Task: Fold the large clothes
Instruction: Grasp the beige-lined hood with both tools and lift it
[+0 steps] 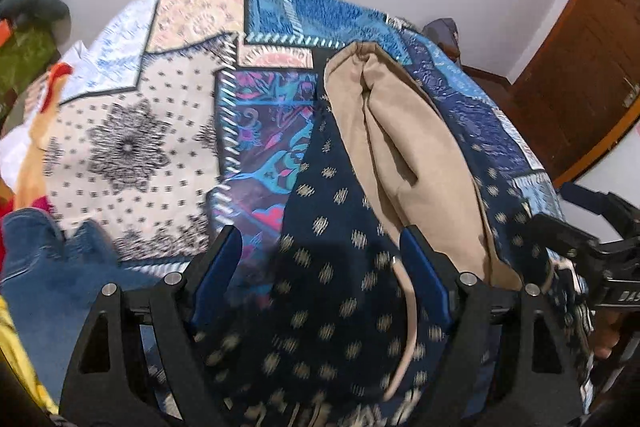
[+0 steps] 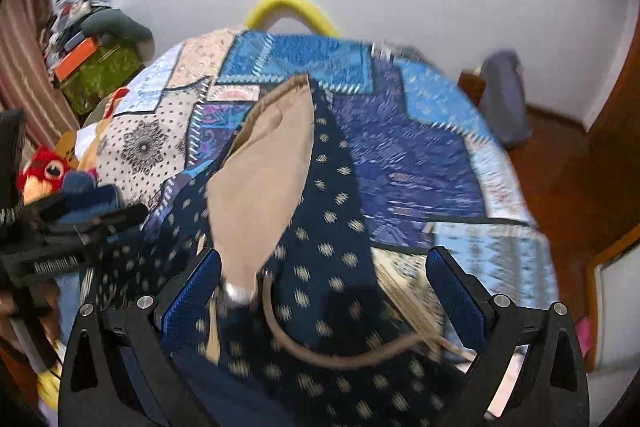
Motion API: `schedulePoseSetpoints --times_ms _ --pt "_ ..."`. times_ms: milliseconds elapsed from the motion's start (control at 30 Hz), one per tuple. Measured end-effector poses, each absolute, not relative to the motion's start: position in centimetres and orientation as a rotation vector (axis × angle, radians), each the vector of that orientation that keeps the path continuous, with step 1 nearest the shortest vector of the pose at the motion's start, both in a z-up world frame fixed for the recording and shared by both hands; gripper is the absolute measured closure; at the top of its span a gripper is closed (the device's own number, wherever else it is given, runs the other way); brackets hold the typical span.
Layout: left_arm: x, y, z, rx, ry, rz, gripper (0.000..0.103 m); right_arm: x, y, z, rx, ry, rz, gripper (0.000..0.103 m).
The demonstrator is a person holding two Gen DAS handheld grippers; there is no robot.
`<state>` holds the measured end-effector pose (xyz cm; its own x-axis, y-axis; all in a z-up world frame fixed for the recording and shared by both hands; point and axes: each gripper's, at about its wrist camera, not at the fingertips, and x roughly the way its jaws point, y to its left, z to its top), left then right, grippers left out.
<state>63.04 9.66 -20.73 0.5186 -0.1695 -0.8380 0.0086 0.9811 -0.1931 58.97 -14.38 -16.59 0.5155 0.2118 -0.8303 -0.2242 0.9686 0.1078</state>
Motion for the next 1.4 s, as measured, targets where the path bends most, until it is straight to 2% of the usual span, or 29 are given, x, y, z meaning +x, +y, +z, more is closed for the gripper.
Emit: schedulePoseSetpoints --times_ms 167,233,300,367,400,433,500,533,567,633,867,1067,1200,1400 --pt "65.9 9.4 -23.0 -0.244 1.066 -0.098 0.022 62.9 -13.8 -20.0 0.028 1.079 0.228 0.005" --pt "66.7 9.4 -23.9 -0.26 1.086 -0.082 0.022 63.8 -13.7 -21.1 0.039 1.1 0.224 0.012" --pt "67.2 9.3 -24.6 -0.272 1.093 -0.076 0.023 64.5 -13.7 -22.3 0.063 1.134 0.228 0.031" --pt "67.4 9.4 -25.2 -0.271 1.096 -0.055 0.033 64.6 -14.0 -23.0 0.098 1.132 0.24 0.033" --pt "67.2 9.4 -25.6 -0.287 1.091 -0.06 0.037 64.4 -14.1 -23.1 0.102 1.114 0.247 0.037" --pt "67.1 9.4 -25.6 -0.301 1.08 -0.068 0.045 64.2 -14.0 -23.1 0.099 1.104 0.259 0.041" --pt "66.6 9.3 -25.4 -0.298 1.058 -0.07 0.06 63.6 -13.8 -22.9 0.091 1.084 0.285 0.067" --pt "66.3 9.1 -25.1 -0.285 1.056 -0.077 0.074 63.3 -13.7 -22.7 0.083 1.078 0.291 0.073" --pt "66.0 9.1 -24.7 -0.269 1.054 -0.083 0.087 63.0 -13.5 -22.5 0.07 1.073 0.288 0.083" --pt "65.0 9.2 -23.2 -0.261 1.04 -0.109 0.09 62.3 -13.4 -21.8 0.038 1.063 0.271 0.092" --pt "58.2 9.5 -15.4 -0.177 0.913 -0.207 0.092 57.2 -14.5 -16.4 0.012 0.967 0.305 0.094" --pt "51.5 9.3 -11.1 -0.115 0.851 -0.259 0.092 49.4 -15.3 -11.9 -0.04 0.879 0.33 0.094" --pt "46.8 8.8 -10.9 -0.099 0.858 -0.284 0.092 44.5 -16.1 -10.7 -0.027 0.864 0.353 0.094" --pt "41.2 8.5 -14.6 -0.08 0.924 -0.271 0.092 38.2 -16.6 -11.8 -0.069 0.868 0.351 0.094"
